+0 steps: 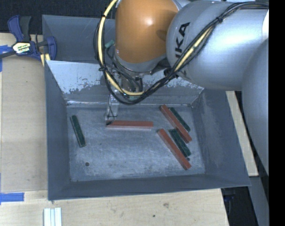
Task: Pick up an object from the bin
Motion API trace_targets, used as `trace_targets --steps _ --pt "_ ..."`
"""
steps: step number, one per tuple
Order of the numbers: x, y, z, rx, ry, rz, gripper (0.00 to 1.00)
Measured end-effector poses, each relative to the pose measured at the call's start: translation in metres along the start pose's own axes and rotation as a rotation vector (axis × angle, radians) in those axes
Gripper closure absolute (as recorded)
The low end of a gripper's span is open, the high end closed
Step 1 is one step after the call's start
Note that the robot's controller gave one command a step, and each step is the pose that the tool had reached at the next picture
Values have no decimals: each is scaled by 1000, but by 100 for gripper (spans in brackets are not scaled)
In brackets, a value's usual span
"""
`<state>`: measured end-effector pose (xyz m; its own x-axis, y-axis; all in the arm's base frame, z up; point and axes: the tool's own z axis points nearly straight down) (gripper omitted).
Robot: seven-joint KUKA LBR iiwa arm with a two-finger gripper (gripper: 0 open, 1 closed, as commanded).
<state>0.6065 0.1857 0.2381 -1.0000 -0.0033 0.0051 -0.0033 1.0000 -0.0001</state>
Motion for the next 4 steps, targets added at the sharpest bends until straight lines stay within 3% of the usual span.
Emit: trace_targets --steps 1,2,3,4 --pt "-4 -84 149 3 -1 -219 0" --pt "10 -91 169 0 -5 -200 0" --pt "9 -90 167 -2 -8 -198 100" --pt "38 -121 48 2 -16 -230 100"
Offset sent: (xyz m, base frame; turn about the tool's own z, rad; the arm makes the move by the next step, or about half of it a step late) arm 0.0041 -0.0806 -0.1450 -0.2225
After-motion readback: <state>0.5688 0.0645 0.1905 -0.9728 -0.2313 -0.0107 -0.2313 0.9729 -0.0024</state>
